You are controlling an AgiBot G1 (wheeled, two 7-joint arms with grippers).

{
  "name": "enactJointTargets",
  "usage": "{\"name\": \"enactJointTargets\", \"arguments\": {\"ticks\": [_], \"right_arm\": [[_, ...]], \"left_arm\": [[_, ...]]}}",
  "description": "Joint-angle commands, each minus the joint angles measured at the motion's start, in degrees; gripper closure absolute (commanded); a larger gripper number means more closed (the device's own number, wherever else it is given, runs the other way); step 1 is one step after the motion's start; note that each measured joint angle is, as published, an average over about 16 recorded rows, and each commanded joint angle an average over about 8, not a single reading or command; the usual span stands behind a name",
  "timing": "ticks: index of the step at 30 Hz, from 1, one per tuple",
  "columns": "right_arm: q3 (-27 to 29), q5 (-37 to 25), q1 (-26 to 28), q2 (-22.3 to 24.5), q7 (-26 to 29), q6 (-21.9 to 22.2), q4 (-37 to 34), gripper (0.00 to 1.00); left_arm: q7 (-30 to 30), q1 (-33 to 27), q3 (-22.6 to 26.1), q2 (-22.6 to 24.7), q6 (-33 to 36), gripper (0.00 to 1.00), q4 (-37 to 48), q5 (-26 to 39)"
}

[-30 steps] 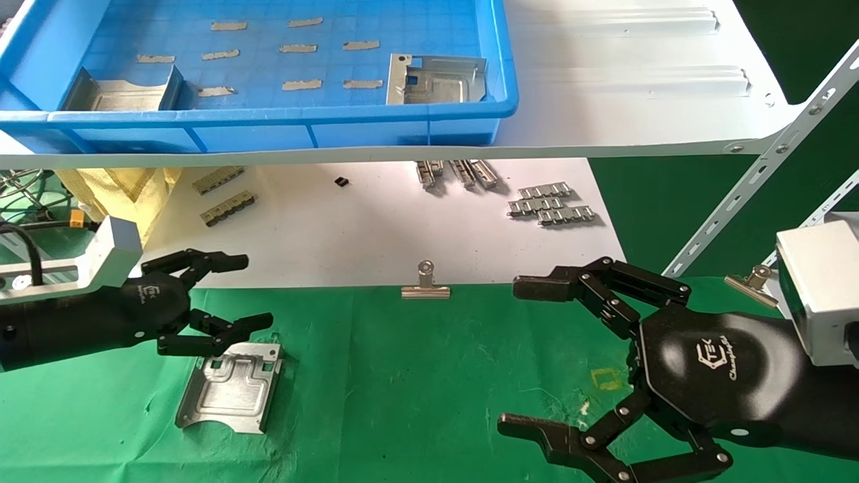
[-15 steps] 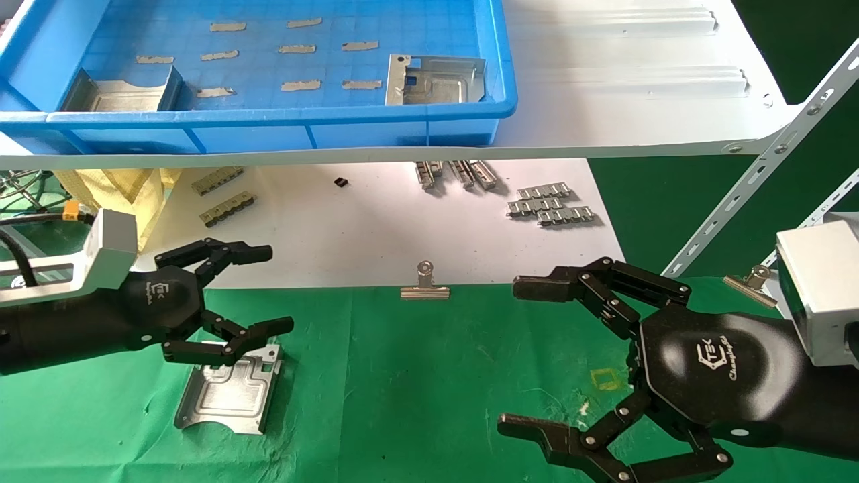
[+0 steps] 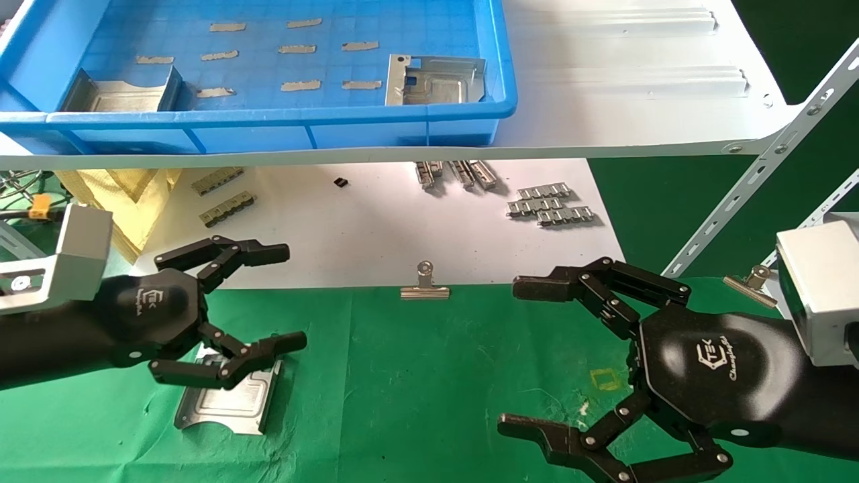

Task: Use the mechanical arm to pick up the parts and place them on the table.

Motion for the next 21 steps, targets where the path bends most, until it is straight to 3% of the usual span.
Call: {"name": "enactJointTargets", "arguments": {"ticks": [1, 21], "right_arm": [[0.0, 0.0, 0.0, 0.0, 0.0, 0.0, 0.0, 0.00], [0.0, 0.0, 0.0, 0.0, 0.0, 0.0, 0.0, 0.00]], "left_arm": [[-1.3, 1.1, -1.0, -0.5, -0.2, 0.00, -2.5, -0.6], [-13.3, 11.2, -10.0, -5.0, -1.9, 0.00, -24.9, -5.6]]}}
